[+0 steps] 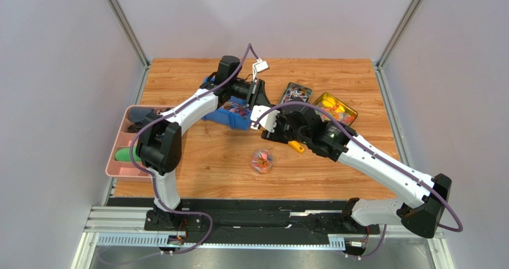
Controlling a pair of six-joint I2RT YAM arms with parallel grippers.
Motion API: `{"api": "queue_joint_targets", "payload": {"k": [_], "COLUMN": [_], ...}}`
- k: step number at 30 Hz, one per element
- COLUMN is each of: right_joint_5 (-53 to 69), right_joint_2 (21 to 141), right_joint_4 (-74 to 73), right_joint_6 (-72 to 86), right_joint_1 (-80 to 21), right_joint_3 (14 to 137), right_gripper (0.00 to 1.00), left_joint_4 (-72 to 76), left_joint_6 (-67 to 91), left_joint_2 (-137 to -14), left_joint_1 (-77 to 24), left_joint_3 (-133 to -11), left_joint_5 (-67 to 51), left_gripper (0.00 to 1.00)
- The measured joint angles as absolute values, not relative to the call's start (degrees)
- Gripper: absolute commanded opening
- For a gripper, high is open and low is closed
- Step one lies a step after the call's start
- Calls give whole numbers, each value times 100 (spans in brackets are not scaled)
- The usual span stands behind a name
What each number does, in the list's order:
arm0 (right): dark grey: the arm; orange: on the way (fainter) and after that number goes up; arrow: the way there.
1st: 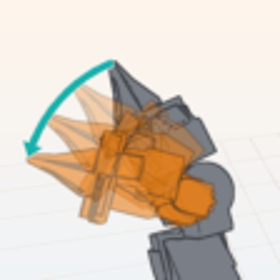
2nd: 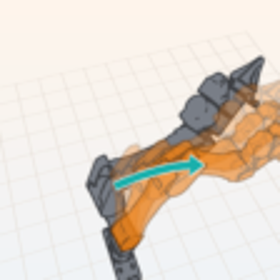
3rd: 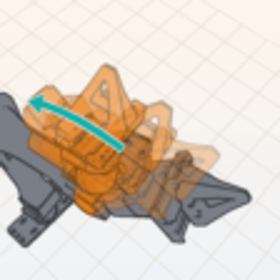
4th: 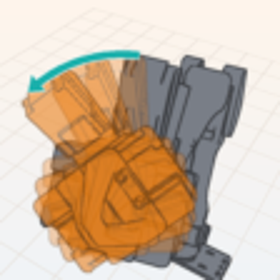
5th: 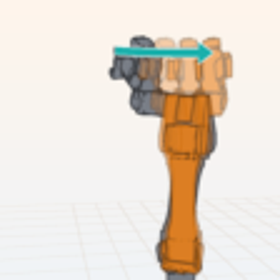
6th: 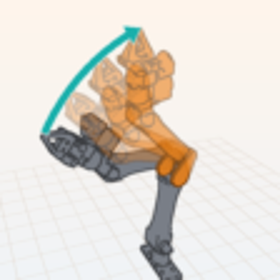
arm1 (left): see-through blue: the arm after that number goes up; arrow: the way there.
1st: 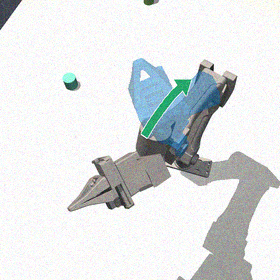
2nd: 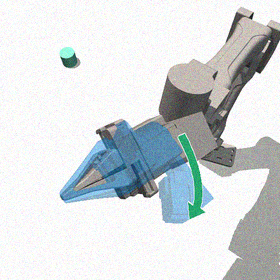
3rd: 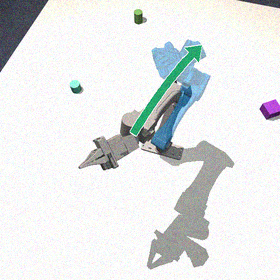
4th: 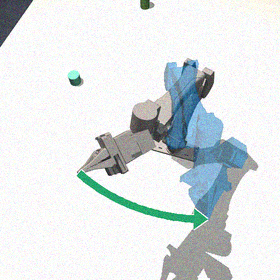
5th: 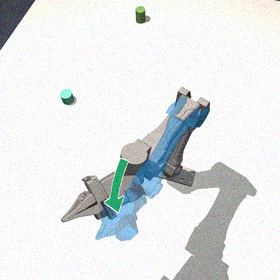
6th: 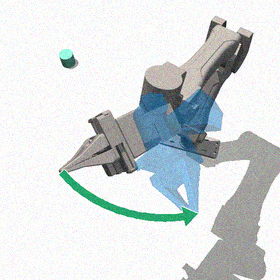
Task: Pack the candies
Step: Pick up the bottle lid at the center of the board.
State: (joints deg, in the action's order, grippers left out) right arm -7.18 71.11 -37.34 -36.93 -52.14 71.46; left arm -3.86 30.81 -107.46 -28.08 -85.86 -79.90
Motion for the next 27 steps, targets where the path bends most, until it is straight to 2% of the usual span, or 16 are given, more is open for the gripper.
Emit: {"api": "queue_joint_targets", "payload": {"k": [15,16,27], "right_joint_5": [-666,-681,-972], "right_joint_2": [7059,7050,7002], "right_joint_4": [-3393,-3343,-2921], "right_joint_6": [-3638,-3627,-3623], "right_joint_1": [-5249,-5249,-5256], "right_joint_3": [6814,6779,6549], "right_gripper": [57,69,69], "left_joint_4": [285,287,322], "left_joint_6": [3747,3750,3752], "left_joint_2": [-11030,-11032,-11050], "left_joint_1": [-2775,-2773,-2764], "left_joint_3": [-8586,-8586,-8586], "left_joint_5": [-8215,-8211,-8136], "left_gripper": [0,0,0]}}
